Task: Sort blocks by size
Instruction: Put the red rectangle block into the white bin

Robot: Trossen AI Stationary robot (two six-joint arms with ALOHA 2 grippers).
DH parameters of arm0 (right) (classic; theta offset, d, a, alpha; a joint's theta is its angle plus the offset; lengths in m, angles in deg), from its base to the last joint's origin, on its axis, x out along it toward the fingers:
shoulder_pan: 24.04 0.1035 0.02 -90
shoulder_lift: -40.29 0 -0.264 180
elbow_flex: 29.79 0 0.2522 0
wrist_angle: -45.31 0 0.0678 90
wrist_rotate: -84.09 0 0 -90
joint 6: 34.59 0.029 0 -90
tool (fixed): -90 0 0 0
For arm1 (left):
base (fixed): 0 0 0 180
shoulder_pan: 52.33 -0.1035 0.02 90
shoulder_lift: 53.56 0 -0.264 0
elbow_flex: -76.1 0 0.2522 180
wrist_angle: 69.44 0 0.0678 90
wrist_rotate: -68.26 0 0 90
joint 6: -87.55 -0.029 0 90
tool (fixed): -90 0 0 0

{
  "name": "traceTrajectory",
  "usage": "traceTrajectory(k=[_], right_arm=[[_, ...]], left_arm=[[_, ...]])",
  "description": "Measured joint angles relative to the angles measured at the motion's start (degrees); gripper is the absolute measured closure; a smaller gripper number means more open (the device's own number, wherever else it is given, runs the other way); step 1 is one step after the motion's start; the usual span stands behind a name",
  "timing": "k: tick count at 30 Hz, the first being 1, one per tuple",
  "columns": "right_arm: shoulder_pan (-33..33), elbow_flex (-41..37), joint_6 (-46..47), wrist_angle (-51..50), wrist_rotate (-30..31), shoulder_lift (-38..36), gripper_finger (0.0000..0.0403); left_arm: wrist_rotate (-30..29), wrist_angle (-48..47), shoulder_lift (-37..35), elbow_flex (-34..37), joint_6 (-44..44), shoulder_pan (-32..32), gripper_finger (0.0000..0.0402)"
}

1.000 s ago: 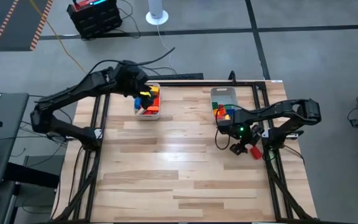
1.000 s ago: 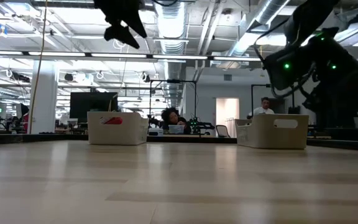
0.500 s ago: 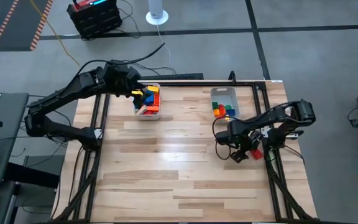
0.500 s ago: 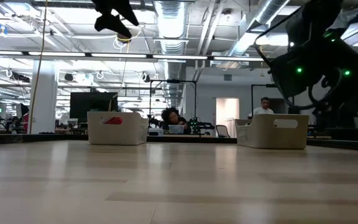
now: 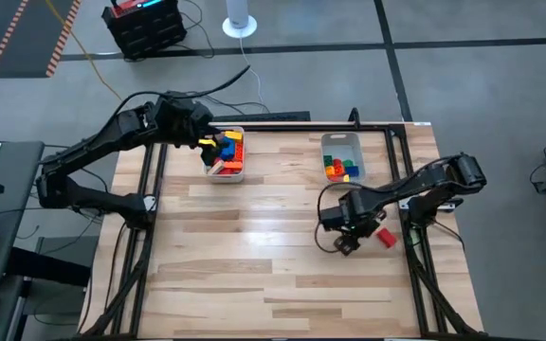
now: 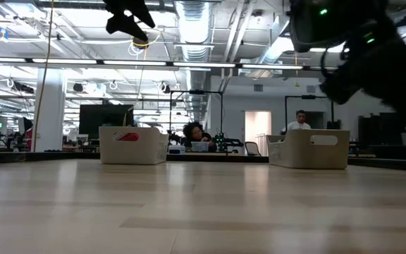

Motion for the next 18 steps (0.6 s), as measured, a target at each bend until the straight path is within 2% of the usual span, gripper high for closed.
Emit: traceTrajectory(k=[3, 6, 18], right_arm=[[-0.88, 0.57, -0.85, -7.89, 1.01, 0.00, 0.0133], [-2.88, -2.24, -3.18, -11.59, -0.17, 0.03, 0.0133], [-9.00, -12.76, -9.51, -10.56, -6.57, 0.09, 0.0133]], left_arm=[[-0.01, 0.22, 0.00, 0.00, -0.73, 0.00, 0.0155], [-0.01, 0.24, 0.00, 0.00, -1.28, 0.00, 0.0155], [0.00, 0.28, 0.00, 0.00, -1.22, 0.02, 0.0155]])
